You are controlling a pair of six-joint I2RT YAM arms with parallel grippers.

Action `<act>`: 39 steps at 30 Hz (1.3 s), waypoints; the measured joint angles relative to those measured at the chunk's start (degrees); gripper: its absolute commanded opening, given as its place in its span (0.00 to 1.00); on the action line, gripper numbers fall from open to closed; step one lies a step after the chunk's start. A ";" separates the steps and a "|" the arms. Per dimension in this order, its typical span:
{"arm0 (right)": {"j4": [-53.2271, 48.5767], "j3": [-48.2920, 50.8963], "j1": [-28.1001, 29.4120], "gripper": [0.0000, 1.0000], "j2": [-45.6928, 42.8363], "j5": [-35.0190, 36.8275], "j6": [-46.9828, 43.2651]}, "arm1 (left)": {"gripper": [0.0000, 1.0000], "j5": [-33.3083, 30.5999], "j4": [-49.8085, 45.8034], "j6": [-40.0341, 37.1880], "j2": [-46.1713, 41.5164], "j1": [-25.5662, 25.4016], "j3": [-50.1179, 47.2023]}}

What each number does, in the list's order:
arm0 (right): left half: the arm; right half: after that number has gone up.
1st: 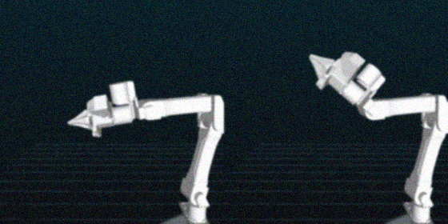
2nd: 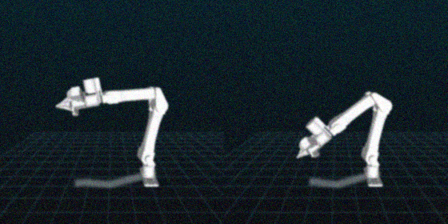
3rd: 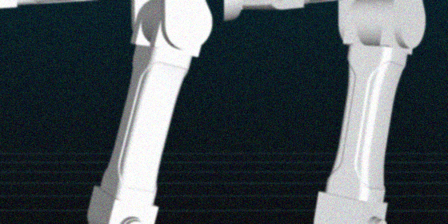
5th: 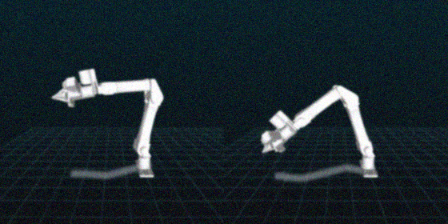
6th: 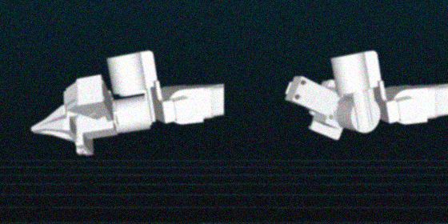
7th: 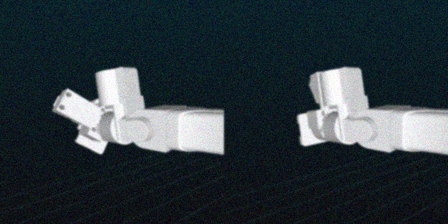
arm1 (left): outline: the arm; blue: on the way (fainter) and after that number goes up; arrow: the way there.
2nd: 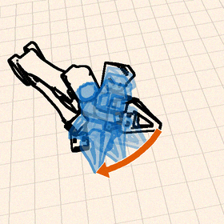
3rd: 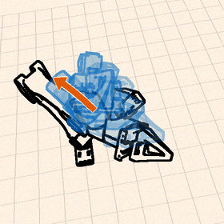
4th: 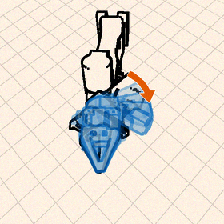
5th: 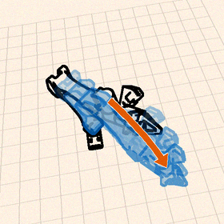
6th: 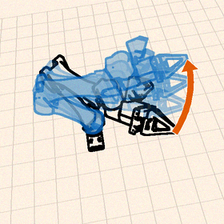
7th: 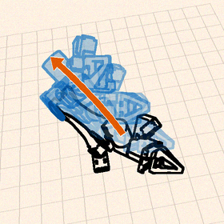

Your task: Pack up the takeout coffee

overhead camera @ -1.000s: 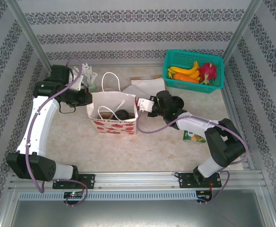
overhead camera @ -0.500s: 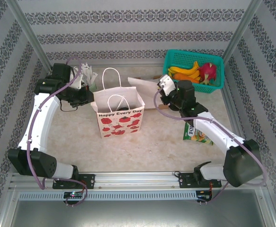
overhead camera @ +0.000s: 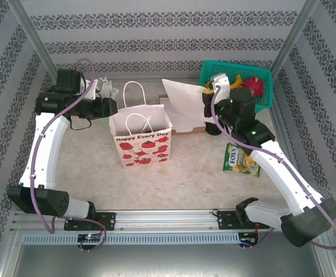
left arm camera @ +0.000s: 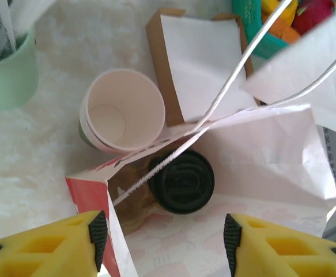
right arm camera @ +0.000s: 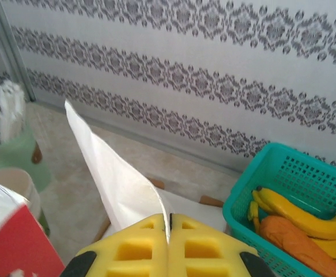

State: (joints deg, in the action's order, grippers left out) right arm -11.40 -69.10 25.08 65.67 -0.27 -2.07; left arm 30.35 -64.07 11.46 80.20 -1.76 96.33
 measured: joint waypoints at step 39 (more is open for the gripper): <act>-11.98 -27.56 10.84 0.00 14.75 -23.69 -0.74 | 0.13 -1.79 15.93 -35.52 -4.72 -17.05 4.11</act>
State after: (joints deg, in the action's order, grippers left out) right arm -23.38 -96.66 35.92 80.42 -23.97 -2.81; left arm 28.56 -48.14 -24.05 75.48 -18.81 100.44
